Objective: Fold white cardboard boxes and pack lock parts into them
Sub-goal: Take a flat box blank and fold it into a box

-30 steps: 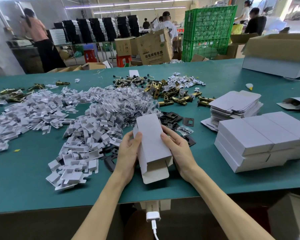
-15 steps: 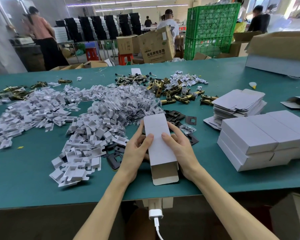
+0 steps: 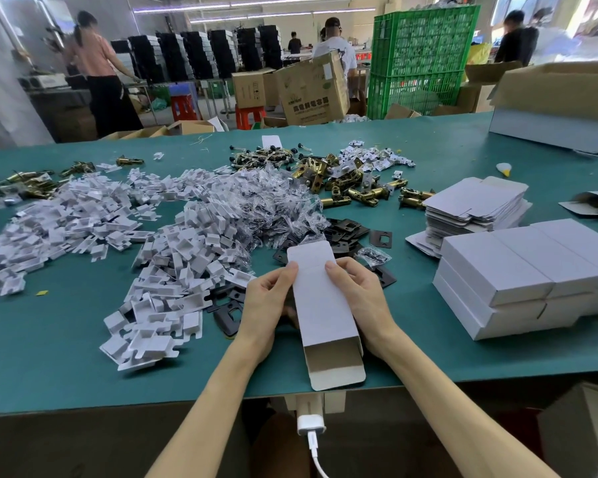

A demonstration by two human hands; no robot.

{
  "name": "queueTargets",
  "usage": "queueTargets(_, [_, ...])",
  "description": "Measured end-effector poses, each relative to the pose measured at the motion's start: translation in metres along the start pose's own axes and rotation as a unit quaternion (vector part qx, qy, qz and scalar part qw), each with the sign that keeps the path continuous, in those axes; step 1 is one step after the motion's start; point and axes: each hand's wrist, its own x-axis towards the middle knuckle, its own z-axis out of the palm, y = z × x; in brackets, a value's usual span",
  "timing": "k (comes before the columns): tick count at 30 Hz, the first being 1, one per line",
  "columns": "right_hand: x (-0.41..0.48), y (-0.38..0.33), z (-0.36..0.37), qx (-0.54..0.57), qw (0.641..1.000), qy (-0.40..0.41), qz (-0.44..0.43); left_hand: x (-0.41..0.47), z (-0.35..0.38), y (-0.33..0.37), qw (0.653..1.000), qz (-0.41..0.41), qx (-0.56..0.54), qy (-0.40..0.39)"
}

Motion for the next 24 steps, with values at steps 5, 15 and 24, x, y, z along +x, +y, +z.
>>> queueTargets(5, [-0.0002, 0.0001, 0.0005, -0.020, 1.000, 0.016, -0.011, -0.0006, 0.0007, 0.0006, 1.000, -0.005, -0.015, 0.005])
queueTargets(15, [0.0020, 0.0024, 0.0010, -0.021, 0.999, 0.037, -0.023, 0.0017, -0.0022, -0.0023, 0.998, 0.052, 0.004, -0.044])
queueTargets(24, [-0.0001, -0.0009, 0.0015, -0.023, 0.998, 0.049, -0.017, -0.0002, -0.0006, -0.0012, 0.993, 0.043, 0.083, -0.078])
